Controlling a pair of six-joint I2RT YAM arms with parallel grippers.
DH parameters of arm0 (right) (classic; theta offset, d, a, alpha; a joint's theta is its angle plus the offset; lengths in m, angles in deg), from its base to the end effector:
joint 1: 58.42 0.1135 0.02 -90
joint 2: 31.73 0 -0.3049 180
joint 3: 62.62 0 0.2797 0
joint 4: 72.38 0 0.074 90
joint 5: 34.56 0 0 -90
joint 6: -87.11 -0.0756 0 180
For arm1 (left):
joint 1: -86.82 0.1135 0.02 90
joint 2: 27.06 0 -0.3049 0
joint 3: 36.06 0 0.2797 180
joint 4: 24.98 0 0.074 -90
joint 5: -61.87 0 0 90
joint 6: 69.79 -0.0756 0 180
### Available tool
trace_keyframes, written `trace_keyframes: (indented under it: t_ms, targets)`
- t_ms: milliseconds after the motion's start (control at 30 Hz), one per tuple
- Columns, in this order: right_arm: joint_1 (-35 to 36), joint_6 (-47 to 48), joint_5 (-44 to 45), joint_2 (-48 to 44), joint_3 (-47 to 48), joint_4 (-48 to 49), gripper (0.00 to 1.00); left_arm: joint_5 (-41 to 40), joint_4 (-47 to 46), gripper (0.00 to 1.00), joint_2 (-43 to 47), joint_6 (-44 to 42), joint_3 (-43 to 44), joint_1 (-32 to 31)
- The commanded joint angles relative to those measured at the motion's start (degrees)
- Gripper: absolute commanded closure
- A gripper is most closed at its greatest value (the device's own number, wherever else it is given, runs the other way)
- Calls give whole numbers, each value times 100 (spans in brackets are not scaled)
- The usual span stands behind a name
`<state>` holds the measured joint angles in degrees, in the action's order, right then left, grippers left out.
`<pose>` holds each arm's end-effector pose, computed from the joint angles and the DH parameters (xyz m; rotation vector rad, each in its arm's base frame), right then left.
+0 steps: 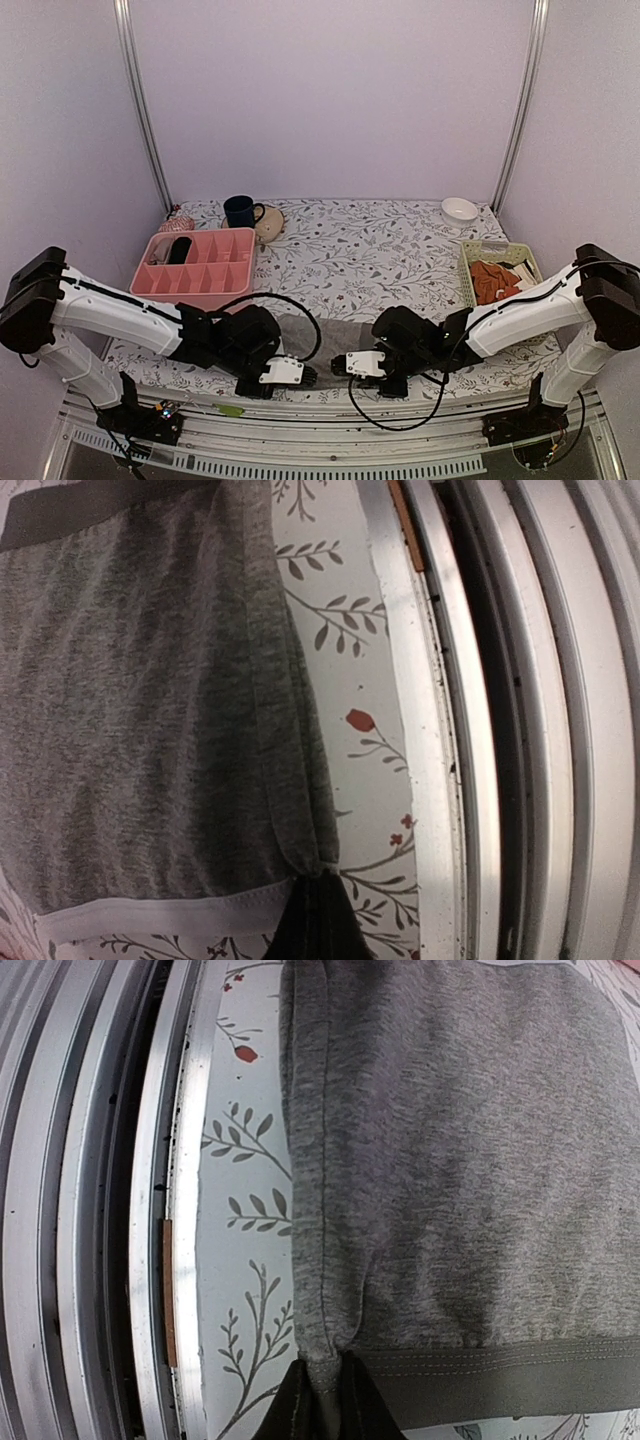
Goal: Roll the underwear
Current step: Pick up the underwear from the center of the board.
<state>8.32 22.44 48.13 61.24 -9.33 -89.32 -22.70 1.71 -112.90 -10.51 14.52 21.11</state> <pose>0.1227 0.3098 0.1150 -1.9114 1.7742 0.4322 0.1154 -0.2732 0.1244 2.0228 1.7650 -0.3230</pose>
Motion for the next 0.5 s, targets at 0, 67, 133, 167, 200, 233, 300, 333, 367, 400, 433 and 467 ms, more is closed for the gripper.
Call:
trace_keyframes:
  t_ms: [0,67,133,167,200,233,300,333,367,400,433,467]
  targets:
    - [25,-100,-22,181,-42,-427,93,79,4,100,142,-85,-45,112]
    - [25,-166,-242,177,53,-541,100,92,0,100,191,-63,-31,134]
    - [29,-218,-446,78,162,-669,100,158,-6,100,280,-36,-18,153]
    - [26,-229,-538,-1,190,-716,100,225,-7,100,340,-5,-14,167]
    - [24,-244,-623,-92,207,-749,100,279,2,100,412,29,-6,169]
    - [28,-246,-691,-186,213,-770,100,340,15,100,483,58,-10,179]
    - [22,-247,-804,-341,239,-845,100,422,43,100,622,80,-13,195]
    - [23,-247,-831,-401,246,-874,100,449,67,100,674,88,-14,211]
    - [16,-267,-852,-453,254,-891,100,476,83,100,720,92,-6,238]
    - [9,-276,-889,-514,244,-903,100,515,100,100,752,92,7,266]
    - [-20,-288,-959,-560,250,-911,100,581,145,100,763,92,23,300]
    - [-64,-310,-1054,-601,246,-914,100,630,184,100,762,88,48,334]
